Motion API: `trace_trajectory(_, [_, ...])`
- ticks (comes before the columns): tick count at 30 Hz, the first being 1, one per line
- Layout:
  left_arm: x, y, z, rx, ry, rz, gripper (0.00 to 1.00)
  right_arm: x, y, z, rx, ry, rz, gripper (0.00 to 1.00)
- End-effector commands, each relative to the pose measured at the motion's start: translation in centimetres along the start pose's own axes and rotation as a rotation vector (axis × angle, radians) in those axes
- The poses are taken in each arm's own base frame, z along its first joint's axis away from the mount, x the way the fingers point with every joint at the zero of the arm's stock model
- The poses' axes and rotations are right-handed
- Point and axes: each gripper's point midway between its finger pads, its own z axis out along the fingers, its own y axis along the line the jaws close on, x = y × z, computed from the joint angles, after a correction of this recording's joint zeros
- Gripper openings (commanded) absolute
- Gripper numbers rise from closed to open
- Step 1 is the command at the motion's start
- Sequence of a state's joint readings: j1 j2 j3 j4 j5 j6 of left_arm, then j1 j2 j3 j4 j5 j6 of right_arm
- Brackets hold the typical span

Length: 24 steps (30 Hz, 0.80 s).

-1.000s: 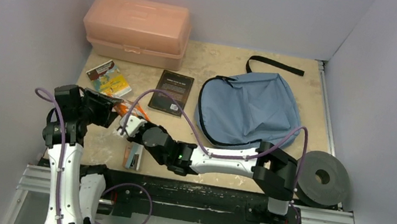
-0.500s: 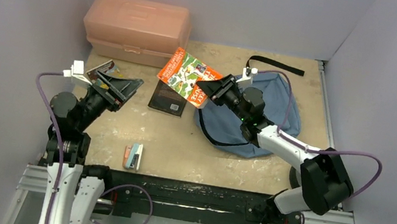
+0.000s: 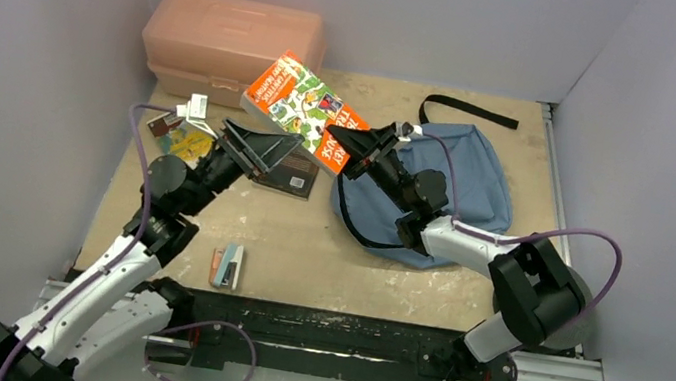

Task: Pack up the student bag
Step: Pick up the book from the center of the board.

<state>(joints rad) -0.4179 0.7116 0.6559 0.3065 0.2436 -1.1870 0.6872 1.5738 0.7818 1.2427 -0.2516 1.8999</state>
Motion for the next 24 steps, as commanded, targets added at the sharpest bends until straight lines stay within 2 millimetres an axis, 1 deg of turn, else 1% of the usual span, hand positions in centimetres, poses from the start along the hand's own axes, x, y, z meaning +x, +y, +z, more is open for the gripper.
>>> trace_trajectory(1, [-2.2,-1.9,1.7,0.083,-0.184,0.089,0.95,2.4,8.0,0.0,-0.247,0.065,0.019,0.00])
trace_trajectory(2, [-2.1,-2.0,1.9,0.090,-0.189,0.085,0.94,2.4,7.9,0.0,-0.245,0.061,0.018,0.00])
trace_trajectory(4, [-2.4,-1.4,2.5,0.069,-0.231,0.075,0.90,2.3,7.4,-0.2,-0.231,0.045,0.015,0.00])
trace_trajectory(7, [-2.7,-1.0,2.8,0.038,-0.285,0.087,0.78,2.0,6.8,-0.6,-0.222,-0.001,0.015,0.00])
trace_trajectory(9, [-2.5,-0.6,3.3,-0.005,-0.296,0.107,0.66,1.9,6.1,-1.0,-0.214,-0.030,0.022,0.00])
trace_trajectory(11, [-1.9,0.4,3.6,-0.061,-0.290,0.128,0.56,2.0,5.5,-1.1,-0.199,-0.051,0.015,0.00])
trace_trajectory(14, [-1.6,2.0,3.3,-0.129,-0.300,0.137,0.28,2.0,4.4,-1.2,-0.142,-0.085,-0.052,0.00])
trace_trajectory(15, [-1.7,2.4,3.0,-0.147,-0.304,0.148,0.17,1.9,4.1,-1.4,-0.114,-0.096,-0.092,0.07])
trace_trajectory(17, [-2.0,3.3,2.0,-0.203,-0.313,0.181,0.01,1.8,2.3,-1.8,-0.002,-0.103,-0.235,0.32])
trace_trajectory(19, [-2.6,4.3,0.6,-0.286,-0.314,0.233,0.00,1.0,0.0,-2.8,0.166,-0.120,-0.387,0.63])
trace_trajectory(20, [-2.9,4.7,-0.1,-0.325,-0.309,0.280,0.00,0.4,-0.9,-3.7,0.242,-0.130,-0.486,0.73])
trace_trajectory(21, [-3.3,4.9,-1.0,-0.366,-0.300,0.328,0.00,-0.6,-1.8,-4.8,0.321,-0.158,-0.592,0.83])
trace_trajectory(22, [-3.7,5.2,-2.0,-0.417,-0.295,0.366,0.00,-1.5,-3.5,-6.5,0.451,-0.147,-0.740,0.89])
trace_trajectory(23, [-4.0,6.3,-3.5,-0.504,-0.273,0.402,0.00,-2.5,-4.0,-7.9,0.538,-0.161,-0.841,0.95])
trace_trajectory(24, [-4.4,6.8,-4.7,-0.572,-0.263,0.428,0.00,-3.7,-4.9,-9.4,0.631,-0.170,-0.935,0.98])
